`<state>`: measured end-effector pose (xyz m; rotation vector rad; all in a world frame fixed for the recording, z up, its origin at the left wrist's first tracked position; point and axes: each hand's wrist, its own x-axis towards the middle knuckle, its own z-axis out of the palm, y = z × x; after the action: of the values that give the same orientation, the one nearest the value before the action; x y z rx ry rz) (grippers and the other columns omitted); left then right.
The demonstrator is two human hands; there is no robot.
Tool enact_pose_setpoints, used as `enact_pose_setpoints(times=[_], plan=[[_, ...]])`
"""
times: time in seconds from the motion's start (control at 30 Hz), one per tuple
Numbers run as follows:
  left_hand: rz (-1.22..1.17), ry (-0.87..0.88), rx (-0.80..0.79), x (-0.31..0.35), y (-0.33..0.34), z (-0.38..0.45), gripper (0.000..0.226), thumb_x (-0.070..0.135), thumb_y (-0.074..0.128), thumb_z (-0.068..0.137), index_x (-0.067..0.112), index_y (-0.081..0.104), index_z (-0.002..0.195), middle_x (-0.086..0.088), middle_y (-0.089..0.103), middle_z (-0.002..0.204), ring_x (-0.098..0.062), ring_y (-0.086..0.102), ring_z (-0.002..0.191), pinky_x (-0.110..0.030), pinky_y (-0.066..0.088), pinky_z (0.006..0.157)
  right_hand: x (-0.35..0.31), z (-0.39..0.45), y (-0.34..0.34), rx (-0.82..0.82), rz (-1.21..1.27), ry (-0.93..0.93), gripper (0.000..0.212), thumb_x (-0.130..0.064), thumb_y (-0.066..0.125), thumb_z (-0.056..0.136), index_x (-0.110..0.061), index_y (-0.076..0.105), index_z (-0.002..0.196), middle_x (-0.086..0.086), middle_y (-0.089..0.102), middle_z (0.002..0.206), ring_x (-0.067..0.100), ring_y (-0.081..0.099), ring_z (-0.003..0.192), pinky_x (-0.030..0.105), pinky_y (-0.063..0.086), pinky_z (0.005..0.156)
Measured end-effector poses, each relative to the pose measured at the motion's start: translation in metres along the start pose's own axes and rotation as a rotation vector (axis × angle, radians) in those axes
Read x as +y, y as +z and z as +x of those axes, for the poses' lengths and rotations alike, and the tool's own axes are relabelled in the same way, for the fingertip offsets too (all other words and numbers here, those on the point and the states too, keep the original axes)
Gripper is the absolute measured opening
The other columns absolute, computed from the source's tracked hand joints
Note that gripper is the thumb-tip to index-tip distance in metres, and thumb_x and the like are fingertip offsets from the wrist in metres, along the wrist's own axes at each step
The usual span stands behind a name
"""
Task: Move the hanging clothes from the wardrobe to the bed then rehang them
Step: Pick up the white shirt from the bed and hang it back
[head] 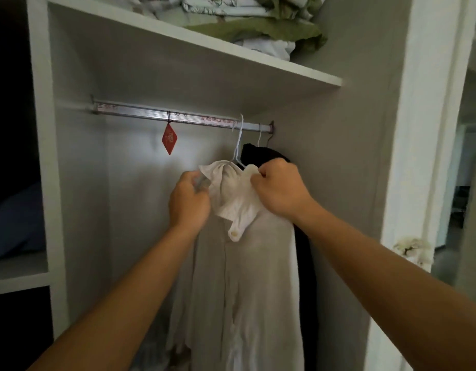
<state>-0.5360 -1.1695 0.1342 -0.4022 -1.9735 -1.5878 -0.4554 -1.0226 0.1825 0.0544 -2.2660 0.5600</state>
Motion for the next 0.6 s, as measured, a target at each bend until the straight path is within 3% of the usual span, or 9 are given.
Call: enact_pose_setpoints(times=[0.2,0.4,0.6], plan=[[0.143,0.174,-0.085,0.004,0.020,0.042,0.042,0.024,0.051,0.098,0.022,0.049,0.139,-0.008,0.054,0.140,-0.028,0.051,0.126,-0.031,0.040,0.097,0.014,0.085,0.025,0.056,-0.105,0.054,0.037,-0.012,0.048,0.090,-0.010,0.033,0.057,0.005,0.037,0.059,0.018,0.036,0.051,0.027,0.021,0.045],[0.163,0.112,-0.210,-0.002,0.049,0.078,0.049,0.032,0.049,0.099,0.024,0.040,0.147,-0.007,0.045,0.148,-0.027,0.044,0.134,-0.036,0.037,0.107,0.040,0.139,0.045,0.041,-0.122,0.058,0.033,-0.009,0.048,0.091,-0.011,0.037,0.059,0.004,0.042,0.065,0.024,0.044,0.061,0.025,0.027,0.047],[0.168,0.088,-0.299,-0.013,0.083,0.097,0.055,0.041,0.046,0.099,0.024,0.033,0.150,-0.004,0.044,0.150,-0.026,0.043,0.135,-0.025,0.032,0.096,0.063,0.174,0.056,0.017,-0.142,0.063,0.031,-0.009,0.048,0.088,-0.013,0.034,0.061,0.009,0.047,0.077,0.028,0.049,0.077,0.030,0.036,0.063]])
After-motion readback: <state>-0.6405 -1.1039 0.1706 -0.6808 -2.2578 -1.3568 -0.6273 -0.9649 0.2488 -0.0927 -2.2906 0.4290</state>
